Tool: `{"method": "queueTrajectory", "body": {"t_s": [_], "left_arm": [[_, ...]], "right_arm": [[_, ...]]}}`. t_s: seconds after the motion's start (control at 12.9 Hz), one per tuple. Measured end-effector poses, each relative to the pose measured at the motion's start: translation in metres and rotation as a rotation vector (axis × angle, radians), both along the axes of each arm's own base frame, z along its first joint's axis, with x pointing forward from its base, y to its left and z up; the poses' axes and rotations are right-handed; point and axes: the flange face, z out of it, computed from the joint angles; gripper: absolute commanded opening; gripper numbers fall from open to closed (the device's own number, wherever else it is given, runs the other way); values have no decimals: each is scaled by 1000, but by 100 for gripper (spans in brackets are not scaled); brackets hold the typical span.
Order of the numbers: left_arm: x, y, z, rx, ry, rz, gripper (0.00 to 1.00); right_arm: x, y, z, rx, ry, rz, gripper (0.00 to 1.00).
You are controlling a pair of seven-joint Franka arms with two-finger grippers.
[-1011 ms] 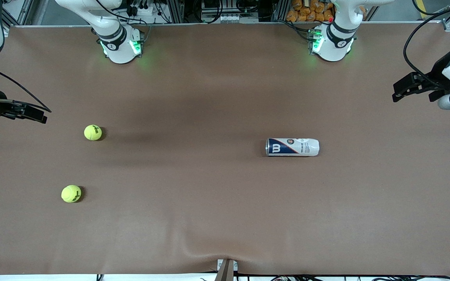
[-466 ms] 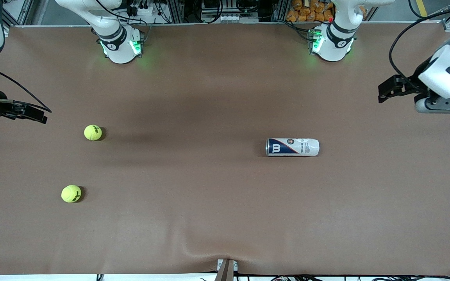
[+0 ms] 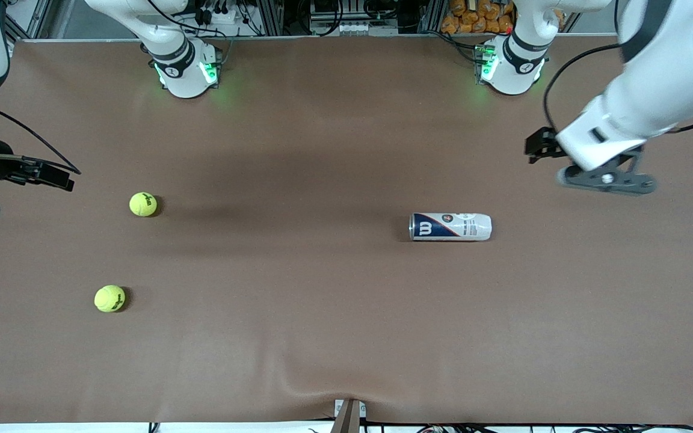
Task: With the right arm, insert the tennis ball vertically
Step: 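Reach the left gripper down to the lying white-blue ball can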
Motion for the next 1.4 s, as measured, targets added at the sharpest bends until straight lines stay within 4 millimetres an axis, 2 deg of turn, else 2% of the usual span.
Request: {"method": "queueTrajectory", "body": {"t_s": [0.31,0.47,0.86,1.09,1.24,1.4], "left_arm": [[-21,-101,-52,179,26,-293,100],[-27,-132,-81,253,56,-446,100],[-33,-169,-146,341,156,-659,100],[-56,-214,-189,474,186,-837,100],[-57,-219,-210,483,241,-936,100],[-44,-211,-220,452,285,-1062,100]], "right_arm": [[0,-1,-2,0,1,-2,100],[0,-1,-6,0,-1,-2,100],[1,-1,-19,0,0,-2,100],[1,-1,-26,-1,-11,-2,100],[-1,-1,-35,-1,-18,-2,100],[-5,-1,-40,0,-18,-2,100]]}}
